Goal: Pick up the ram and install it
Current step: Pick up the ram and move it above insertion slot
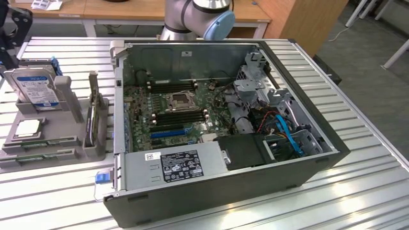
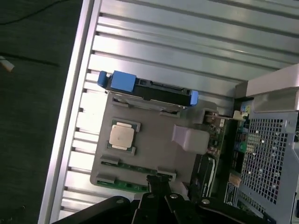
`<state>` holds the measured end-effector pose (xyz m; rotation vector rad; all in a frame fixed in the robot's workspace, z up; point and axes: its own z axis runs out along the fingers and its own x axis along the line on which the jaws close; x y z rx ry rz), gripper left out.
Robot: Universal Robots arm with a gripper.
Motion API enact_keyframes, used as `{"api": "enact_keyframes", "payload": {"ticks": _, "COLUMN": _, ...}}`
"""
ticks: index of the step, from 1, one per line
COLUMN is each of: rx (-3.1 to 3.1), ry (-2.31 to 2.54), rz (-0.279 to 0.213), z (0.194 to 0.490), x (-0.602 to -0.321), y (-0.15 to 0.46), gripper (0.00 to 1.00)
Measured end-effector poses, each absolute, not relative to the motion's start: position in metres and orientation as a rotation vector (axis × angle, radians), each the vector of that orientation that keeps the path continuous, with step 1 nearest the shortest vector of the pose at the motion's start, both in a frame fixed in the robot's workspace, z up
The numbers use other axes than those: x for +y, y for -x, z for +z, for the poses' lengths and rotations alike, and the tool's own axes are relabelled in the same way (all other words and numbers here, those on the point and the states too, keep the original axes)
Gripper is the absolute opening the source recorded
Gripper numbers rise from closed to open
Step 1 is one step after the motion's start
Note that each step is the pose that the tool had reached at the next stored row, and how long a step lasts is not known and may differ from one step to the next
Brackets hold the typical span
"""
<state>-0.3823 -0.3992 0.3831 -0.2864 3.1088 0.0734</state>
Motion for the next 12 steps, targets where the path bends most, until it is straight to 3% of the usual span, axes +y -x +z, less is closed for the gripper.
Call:
{"api": "enact_keyframes", "payload": {"ticks": 4, "rx": 3.098, "ry": 0.4, "rz": 0.075, "z": 0.3815, "x": -0.3992, "y": 0.3823, "gripper": 0.11}}
{"api": "enact_keyframes", "payload": {"ticks": 5, "rx": 3.095, "ry": 0.428, "rz": 0.075, "z": 0.3811, "x": -0.3992, "y": 0.3823, "gripper": 0.16}}
{"api": "enact_keyframes", "payload": {"ticks": 7, "rx": 3.087, "ry": 0.483, "rz": 0.075, "z": 0.3803, "x": -0.3992, "y": 0.3823, "gripper": 0.16}}
{"api": "enact_keyframes", "payload": {"ticks": 8, "rx": 3.083, "ry": 0.511, "rz": 0.075, "z": 0.3799, "x": -0.3992, "y": 0.3823, "gripper": 0.24}}
{"api": "enact_keyframes", "payload": {"ticks": 12, "rx": 3.064, "ry": 0.625, "rz": 0.076, "z": 0.3781, "x": -0.3992, "y": 0.3823, "gripper": 0.24}}
